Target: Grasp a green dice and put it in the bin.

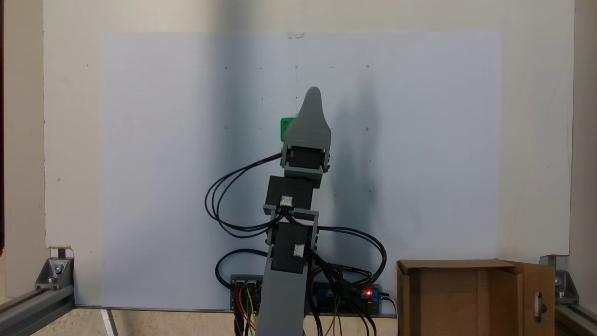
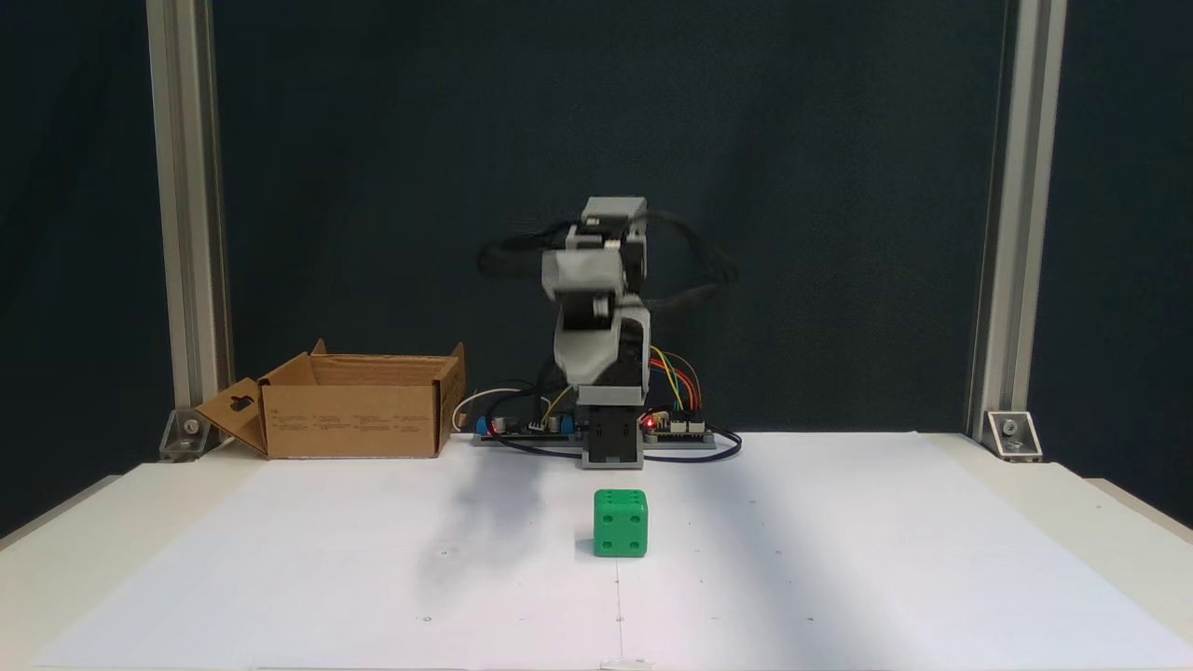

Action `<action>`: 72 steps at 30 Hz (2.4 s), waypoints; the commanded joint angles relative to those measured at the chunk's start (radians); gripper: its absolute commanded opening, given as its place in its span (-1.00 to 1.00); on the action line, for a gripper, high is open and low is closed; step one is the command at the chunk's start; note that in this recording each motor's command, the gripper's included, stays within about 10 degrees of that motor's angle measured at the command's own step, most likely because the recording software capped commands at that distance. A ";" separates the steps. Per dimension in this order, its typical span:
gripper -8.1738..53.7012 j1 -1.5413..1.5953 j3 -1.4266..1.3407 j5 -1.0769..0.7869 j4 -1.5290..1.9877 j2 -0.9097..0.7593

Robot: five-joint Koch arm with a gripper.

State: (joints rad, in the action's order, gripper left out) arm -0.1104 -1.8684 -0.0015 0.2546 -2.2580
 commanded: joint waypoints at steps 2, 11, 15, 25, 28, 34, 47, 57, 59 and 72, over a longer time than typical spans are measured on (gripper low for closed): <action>0.65 -0.021 0.170 -0.060 0.193 -0.103; 0.65 -0.135 0.503 -0.061 0.750 -0.101; 0.63 -0.132 0.560 -0.061 0.980 -0.089; 0.63 -0.017 0.575 -0.046 1.462 -0.012; 0.63 0.103 0.634 -0.009 1.477 0.057; 0.63 0.103 0.724 -0.009 1.482 0.117; 0.63 0.186 0.824 0.018 1.480 0.387; 0.63 0.210 0.842 0.044 1.411 0.571; 0.63 0.218 0.842 0.055 1.374 0.578; 0.63 0.199 0.841 0.078 1.316 0.707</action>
State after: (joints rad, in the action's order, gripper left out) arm 0.0859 -1.0876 0.0138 1.5723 -1.5355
